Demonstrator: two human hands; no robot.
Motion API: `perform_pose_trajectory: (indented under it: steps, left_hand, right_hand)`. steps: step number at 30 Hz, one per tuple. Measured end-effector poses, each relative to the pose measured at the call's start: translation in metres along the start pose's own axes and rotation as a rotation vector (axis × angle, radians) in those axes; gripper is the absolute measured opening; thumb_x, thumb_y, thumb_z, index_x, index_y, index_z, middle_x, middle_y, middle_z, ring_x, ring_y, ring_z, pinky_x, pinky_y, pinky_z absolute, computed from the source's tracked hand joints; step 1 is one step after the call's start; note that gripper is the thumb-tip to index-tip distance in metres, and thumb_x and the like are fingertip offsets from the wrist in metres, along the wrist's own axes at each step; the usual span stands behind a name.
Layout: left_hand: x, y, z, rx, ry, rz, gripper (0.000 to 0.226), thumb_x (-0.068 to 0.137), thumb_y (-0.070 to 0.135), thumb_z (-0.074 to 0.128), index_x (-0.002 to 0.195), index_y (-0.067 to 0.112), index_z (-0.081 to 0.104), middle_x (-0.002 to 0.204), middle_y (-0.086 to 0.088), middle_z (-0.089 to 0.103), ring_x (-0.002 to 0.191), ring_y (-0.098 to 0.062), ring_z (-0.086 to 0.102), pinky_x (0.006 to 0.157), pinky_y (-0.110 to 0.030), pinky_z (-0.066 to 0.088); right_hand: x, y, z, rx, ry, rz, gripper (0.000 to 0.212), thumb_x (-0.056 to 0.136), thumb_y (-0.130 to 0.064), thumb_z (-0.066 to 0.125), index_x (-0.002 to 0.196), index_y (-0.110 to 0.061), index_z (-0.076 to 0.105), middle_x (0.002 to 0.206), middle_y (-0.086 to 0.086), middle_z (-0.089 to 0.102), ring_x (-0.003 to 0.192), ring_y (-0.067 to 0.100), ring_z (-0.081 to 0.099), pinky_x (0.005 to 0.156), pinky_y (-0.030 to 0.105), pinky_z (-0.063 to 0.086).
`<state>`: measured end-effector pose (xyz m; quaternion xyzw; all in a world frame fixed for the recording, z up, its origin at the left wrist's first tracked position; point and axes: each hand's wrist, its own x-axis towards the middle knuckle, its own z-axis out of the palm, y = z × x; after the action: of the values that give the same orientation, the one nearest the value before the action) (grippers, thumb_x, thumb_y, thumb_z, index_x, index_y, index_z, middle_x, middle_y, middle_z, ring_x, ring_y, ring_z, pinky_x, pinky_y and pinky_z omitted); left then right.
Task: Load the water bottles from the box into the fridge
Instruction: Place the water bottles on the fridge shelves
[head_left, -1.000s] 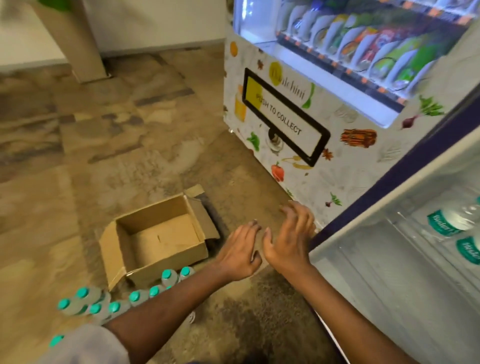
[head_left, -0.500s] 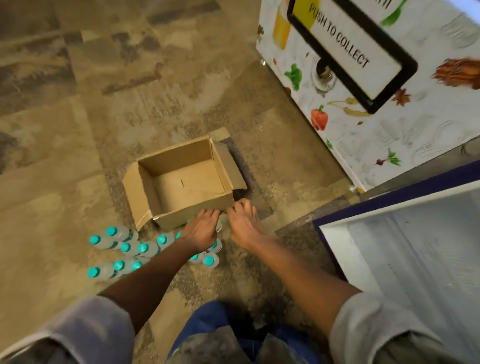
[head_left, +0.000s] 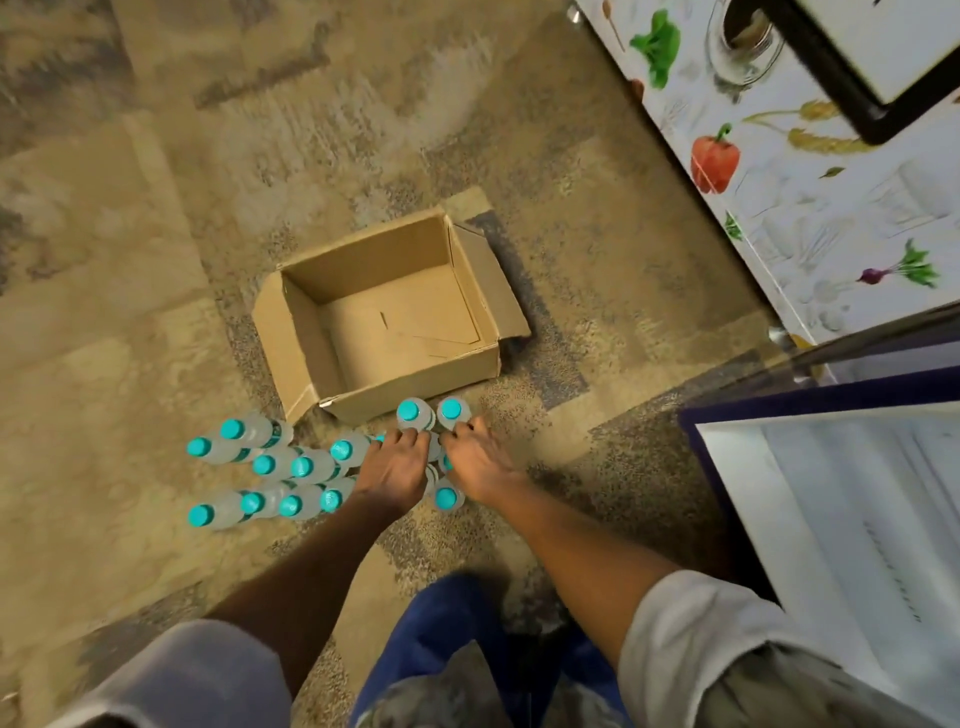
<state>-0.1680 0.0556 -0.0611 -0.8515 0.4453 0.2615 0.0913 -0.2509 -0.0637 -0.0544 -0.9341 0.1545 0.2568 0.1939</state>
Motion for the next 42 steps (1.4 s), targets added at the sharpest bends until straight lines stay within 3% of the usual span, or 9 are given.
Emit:
perform_pose_trajectory:
  steps: [5,9,14,19,24,28,34,42]
  left_hand:
    - [0.006,-0.003,0.013,0.017,-0.009,-0.008,0.049,0.093,0.018,0.052,0.139,0.013,0.036,0.131,-0.011,0.051,0.111,-0.025,0.048,0.093,-0.037,0.045]
    - [0.017,-0.004,0.015,0.104,-0.058,-0.006,0.055,0.089,0.011,0.059,0.139,0.012,0.036,0.126,-0.010,0.052,0.109,-0.024,0.050,0.093,-0.036,0.046]
    - [0.025,-0.004,0.015,0.149,-0.103,0.023,0.058,0.085,0.007,0.063,0.136,0.011,0.037,0.125,-0.011,0.052,0.106,-0.024,0.053,0.087,-0.036,0.051]
    - [0.027,0.001,0.002,0.149,-0.099,0.073,0.041,0.097,0.020,0.045,0.137,0.013,0.036,0.125,-0.012,0.053,0.104,-0.025,0.054,0.088,-0.035,0.046]
    - [0.013,0.017,-0.035,0.102,0.007,0.173,0.034,0.095,0.036,0.046,0.122,0.015,0.044,0.113,-0.010,0.058,0.092,-0.023,0.055,0.082,-0.035,0.043]
    - [-0.003,0.036,-0.074,-0.066,0.055,0.272,0.030,0.093,0.037,0.050,0.114,0.017,0.047,0.103,-0.007,0.060,0.082,-0.019,0.053,0.071,-0.031,0.043]
    - [-0.021,0.088,-0.139,-0.251,0.036,0.358,0.045,0.086,0.039,0.054,0.122,0.011,0.050,0.110,-0.013,0.063,0.095,-0.031,0.060,0.076,-0.034,0.045]
    - [-0.043,0.173,-0.236,-0.409,0.173,0.511,0.038,0.076,0.042,0.057,0.104,0.015,0.056,0.089,-0.004,0.065,0.078,-0.017,0.060,0.064,-0.028,0.043]
  right_hand:
    - [0.006,0.000,0.005,-0.077,-0.094,0.013,0.033,0.089,-0.012,0.057,0.122,-0.012,0.052,0.113,0.012,0.057,0.102,0.028,0.054,0.085,0.040,0.050]
    - [0.009,0.001,0.006,-0.161,-0.129,-0.032,0.041,0.087,-0.007,0.060,0.125,-0.008,0.045,0.109,0.016,0.056,0.093,0.030,0.060,0.073,0.038,0.048]
    - [0.011,0.003,0.008,-0.207,-0.107,-0.071,0.043,0.087,-0.004,0.059,0.126,-0.005,0.042,0.107,0.017,0.057,0.090,0.030,0.061,0.072,0.038,0.051]
    - [0.002,0.017,0.002,-0.076,-0.078,-0.009,0.033,0.091,-0.005,0.052,0.123,-0.002,0.046,0.107,0.016,0.061,0.092,0.028,0.061,0.079,0.037,0.053]
    - [-0.040,0.046,-0.023,0.212,0.022,0.146,0.038,0.092,-0.025,0.059,0.123,-0.007,0.047,0.107,0.012,0.061,0.092,0.025,0.059,0.082,0.037,0.052]
    - [-0.088,0.070,-0.052,0.320,0.116,0.228,0.040,0.091,-0.029,0.060,0.125,-0.011,0.047,0.108,0.009,0.062,0.093,0.023,0.060,0.082,0.035,0.054]
    - [-0.156,0.099,-0.114,0.328,0.232,0.358,0.037,0.091,-0.039,0.056,0.113,-0.009,0.053,0.107,0.013,0.063,0.095,0.030,0.060,0.067,0.028,0.038]
    - [-0.258,0.122,-0.205,0.341,0.533,0.499,0.036,0.087,-0.043,0.057,0.097,-0.009,0.054,0.093,0.014,0.065,0.088,0.031,0.061,0.061,0.029,0.035]
